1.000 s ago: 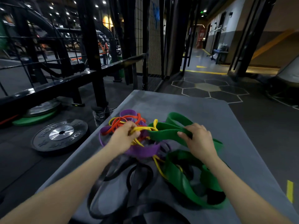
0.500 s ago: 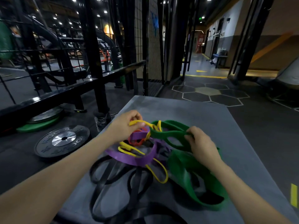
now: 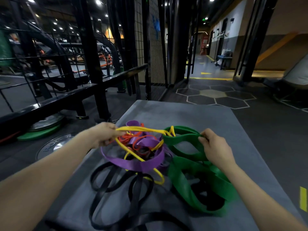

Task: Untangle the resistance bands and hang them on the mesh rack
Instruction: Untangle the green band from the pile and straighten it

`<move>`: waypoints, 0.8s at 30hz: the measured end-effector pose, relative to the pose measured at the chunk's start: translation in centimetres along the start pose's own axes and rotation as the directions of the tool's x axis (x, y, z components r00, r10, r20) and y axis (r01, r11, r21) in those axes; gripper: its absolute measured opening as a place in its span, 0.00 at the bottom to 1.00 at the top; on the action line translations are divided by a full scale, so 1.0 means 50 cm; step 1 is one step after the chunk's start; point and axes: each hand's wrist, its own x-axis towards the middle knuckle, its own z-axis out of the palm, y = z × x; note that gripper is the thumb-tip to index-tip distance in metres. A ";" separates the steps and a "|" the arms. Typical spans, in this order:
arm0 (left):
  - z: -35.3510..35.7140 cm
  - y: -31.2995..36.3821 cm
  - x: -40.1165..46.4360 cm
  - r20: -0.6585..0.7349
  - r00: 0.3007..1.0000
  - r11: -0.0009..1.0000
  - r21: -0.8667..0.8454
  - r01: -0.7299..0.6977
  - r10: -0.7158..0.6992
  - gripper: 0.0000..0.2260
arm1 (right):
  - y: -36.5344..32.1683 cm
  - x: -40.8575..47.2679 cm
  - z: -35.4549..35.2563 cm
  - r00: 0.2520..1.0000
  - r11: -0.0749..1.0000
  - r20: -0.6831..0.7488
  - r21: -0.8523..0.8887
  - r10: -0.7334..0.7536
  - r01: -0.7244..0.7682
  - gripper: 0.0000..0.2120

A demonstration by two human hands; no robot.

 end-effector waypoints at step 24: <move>0.210 0.093 0.140 -0.020 0.861 0.832 0.272 -0.484 0.508 0.17 | 0.025 -0.016 0.022 0.971 0.992 0.209 0.077 -0.116 0.102 0.05</move>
